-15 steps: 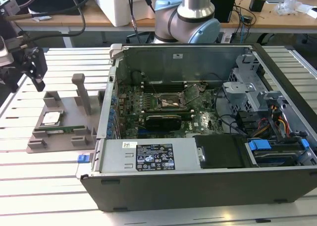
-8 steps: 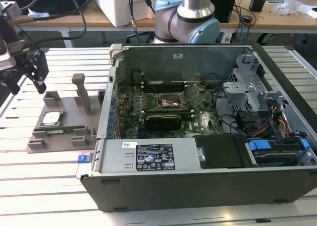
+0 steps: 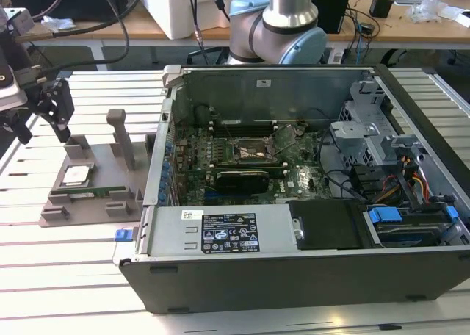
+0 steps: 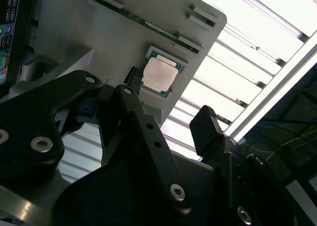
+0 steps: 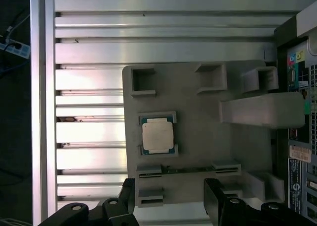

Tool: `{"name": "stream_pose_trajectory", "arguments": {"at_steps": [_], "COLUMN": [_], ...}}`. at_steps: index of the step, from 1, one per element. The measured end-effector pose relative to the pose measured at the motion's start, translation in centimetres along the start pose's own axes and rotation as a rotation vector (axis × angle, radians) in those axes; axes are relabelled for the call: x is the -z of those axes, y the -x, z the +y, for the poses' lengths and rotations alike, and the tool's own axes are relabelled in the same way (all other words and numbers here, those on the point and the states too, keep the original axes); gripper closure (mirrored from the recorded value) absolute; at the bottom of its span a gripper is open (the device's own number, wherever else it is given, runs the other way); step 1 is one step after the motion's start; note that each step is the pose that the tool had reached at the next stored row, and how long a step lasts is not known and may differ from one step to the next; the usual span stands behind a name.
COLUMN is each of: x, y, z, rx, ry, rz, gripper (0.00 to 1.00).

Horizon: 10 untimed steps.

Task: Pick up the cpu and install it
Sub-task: 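Pick up the cpu and move it towards the insertion slot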

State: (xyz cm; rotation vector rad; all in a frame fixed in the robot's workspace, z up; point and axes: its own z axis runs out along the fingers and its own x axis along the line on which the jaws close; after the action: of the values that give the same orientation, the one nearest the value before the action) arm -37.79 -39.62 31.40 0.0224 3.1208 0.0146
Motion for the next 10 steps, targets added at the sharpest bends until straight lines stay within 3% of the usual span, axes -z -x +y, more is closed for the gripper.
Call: {"name": "stream_pose_trajectory", "arguments": {"at_steps": [10], "x": [-1.37], "y": [0.04], "z": [-0.01], "rx": [0.0], "ry": [0.0001], "rz": [0.0], "gripper": [0.34]}}
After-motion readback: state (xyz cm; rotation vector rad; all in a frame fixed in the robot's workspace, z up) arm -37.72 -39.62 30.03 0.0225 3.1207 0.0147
